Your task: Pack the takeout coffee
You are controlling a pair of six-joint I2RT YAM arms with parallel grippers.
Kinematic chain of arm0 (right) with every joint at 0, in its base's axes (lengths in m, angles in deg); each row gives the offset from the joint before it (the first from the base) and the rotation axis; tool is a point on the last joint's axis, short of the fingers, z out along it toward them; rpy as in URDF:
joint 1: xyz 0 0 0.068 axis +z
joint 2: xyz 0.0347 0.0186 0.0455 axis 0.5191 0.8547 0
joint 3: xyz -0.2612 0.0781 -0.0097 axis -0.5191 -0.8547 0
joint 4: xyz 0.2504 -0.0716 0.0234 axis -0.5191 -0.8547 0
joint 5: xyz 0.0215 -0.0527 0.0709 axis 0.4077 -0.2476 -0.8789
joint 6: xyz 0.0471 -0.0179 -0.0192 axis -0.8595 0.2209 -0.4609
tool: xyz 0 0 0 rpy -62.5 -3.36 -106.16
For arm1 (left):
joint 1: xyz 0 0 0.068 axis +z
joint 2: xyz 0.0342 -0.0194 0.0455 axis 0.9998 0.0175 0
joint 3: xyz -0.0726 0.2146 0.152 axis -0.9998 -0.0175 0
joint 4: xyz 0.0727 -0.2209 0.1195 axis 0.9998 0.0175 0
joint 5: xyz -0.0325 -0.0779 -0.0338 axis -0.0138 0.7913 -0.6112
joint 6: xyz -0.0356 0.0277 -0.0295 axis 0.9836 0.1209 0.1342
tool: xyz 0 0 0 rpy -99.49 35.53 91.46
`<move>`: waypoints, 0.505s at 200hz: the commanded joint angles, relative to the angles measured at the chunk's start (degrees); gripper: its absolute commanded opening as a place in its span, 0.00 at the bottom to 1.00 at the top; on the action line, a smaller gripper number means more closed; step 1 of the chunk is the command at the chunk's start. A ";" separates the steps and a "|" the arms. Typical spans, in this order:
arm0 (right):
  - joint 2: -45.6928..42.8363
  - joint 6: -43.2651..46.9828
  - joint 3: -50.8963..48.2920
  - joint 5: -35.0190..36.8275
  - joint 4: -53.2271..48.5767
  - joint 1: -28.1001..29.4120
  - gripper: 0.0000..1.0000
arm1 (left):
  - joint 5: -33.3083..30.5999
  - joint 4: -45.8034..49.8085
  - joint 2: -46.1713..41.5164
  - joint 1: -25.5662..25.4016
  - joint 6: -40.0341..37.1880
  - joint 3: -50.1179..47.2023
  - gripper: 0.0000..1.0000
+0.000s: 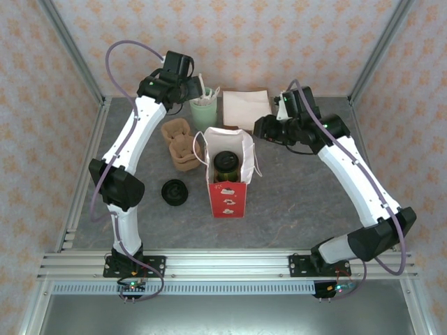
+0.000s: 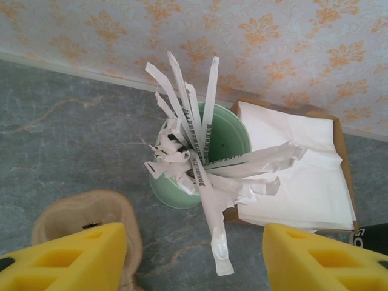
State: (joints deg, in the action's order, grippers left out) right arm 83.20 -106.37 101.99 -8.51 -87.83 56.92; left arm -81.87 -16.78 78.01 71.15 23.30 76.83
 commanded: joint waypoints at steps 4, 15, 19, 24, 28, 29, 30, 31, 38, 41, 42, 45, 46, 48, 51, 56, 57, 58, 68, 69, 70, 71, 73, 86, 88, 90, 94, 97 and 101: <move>-2.25 -2.19 -2.37 2.59 1.00 -0.41 0.43 | 0.48 -0.69 2.16 -2.16 1.16 2.18 0.61; -2.88 -2.23 -2.68 3.02 0.89 -0.34 0.43 | 0.40 -0.43 3.11 -2.94 1.13 2.80 0.61; -3.00 -2.31 -2.71 3.09 0.88 -0.42 0.44 | 0.43 -0.25 3.42 -3.13 1.19 2.99 0.61; -3.18 -2.47 -2.77 3.04 0.83 -0.42 0.44 | 0.27 -0.12 3.89 -3.36 1.22 3.20 0.61; -3.35 -2.48 -2.82 3.04 0.84 -0.40 0.43 | 0.03 -0.10 4.16 -3.53 1.20 3.31 0.61; -3.38 -2.48 -2.79 2.99 0.82 -0.41 0.43 | -0.09 -0.07 4.21 -3.56 1.22 3.31 0.61; -3.43 -2.49 -2.77 2.97 0.85 -0.37 0.43 | -0.15 -0.06 4.28 -3.58 1.23 3.36 0.61; -3.46 -2.49 -2.85 2.95 0.82 -0.40 0.43 | -0.23 -0.01 4.31 -3.63 1.19 3.38 0.61; -3.79 -2.62 -2.94 3.07 0.79 -0.42 0.43 | -0.94 0.11 4.72 -3.73 1.33 3.48 0.61; -3.93 -2.66 -3.09 3.09 0.86 -0.42 0.44 | -1.23 0.20 4.90 -3.85 1.41 3.49 0.61; -4.02 -2.67 -3.14 3.01 0.87 -0.42 0.43 | -1.30 0.16 4.93 -3.85 1.41 3.54 0.61; -4.12 -2.79 -3.29 3.02 0.89 -0.35 0.43 | -1.47 0.16 5.09 -3.84 1.42 3.50 0.61; -4.16 -2.77 -3.33 3.02 0.89 -0.34 0.43 | -1.55 0.14 5.11 -3.85 1.38 3.50 0.61; -4.32 -2.80 -3.30 3.03 1.00 -0.40 0.43 | -1.65 0.08 5.17 -3.86 1.37 3.47 0.61; -4.41 -2.76 -3.48 3.01 1.01 -0.42 0.43 | -1.89 0.07 5.27 -3.86 1.37 3.56 0.61; -4.65 -2.84 -3.71 3.11 1.02 -0.40 0.43 | -2.55 0.24 5.46 -3.86 1.20 3.71 0.61; -4.69 -2.84 -3.76 3.07 0.99 -0.37 0.43 | -2.75 0.23 5.52 -3.86 1.18 3.73 0.61; -4.71 -2.76 -3.79 3.05 0.98 -0.40 0.43 | -2.89 0.31 5.55 -3.86 1.17 3.79 0.61; -5.14 -2.64 -3.91 3.12 0.95 -0.40 0.44 | -3.98 0.69 5.85 -3.86 1.07 4.33 0.61; -5.19 -2.61 -3.91 3.12 0.92 -0.41 0.44 | -4.08 0.67 5.84 -3.86 1.02 4.40 0.61; -5.22 -2.60 -3.99 3.16 0.90 -0.42 0.44 | -4.08 0.66 5.84 -3.86 1.00 4.47 0.61; -5.19 -2.54 -4.03 3.14 0.98 -0.38 0.44 | -4.13 0.70 5.84 -3.86 0.95 4.51 0.61; -5.24 -2.51 -4.06 3.14 0.97 -0.41 0.44 | -4.20 0.73 5.88 -3.86 0.80 4.54 0.61; -5.52 -2.28 -4.34 3.05 0.91 -0.40 0.44 | -4.41 0.25 5.75 -3.86 0.37 4.62 0.61; -5.58 -2.24 -4.34 3.10 0.89 -0.42 0.44 | -4.36 0.17 5.75 -3.86 0.30 4.68 0.61; -5.53 -2.30 -4.38 3.05 0.89 -0.42 0.44 | -4.29 0.14 5.75 -3.86 0.24 4.65 0.61; -5.53 -2.18 -4.42 3.06 0.93 -0.40 0.44 | -4.12 -0.05 5.73 -3.86 0.09 4.76 0.61; -5.57 -2.20 -4.46 3.03 0.94 -0.38 0.44 | -3.98 -0.16 5.67 -3.86 -0.08 4.83 0.61; -5.59 -2.06 -4.51 3.11 0.94 -0.37 0.44 | -3.95 -0.30 5.66 -3.91 -0.12 4.89 0.62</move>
State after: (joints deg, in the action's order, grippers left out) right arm 78.70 -108.38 98.16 -6.89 -87.83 56.92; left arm -83.64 -16.85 84.37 67.02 23.43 79.01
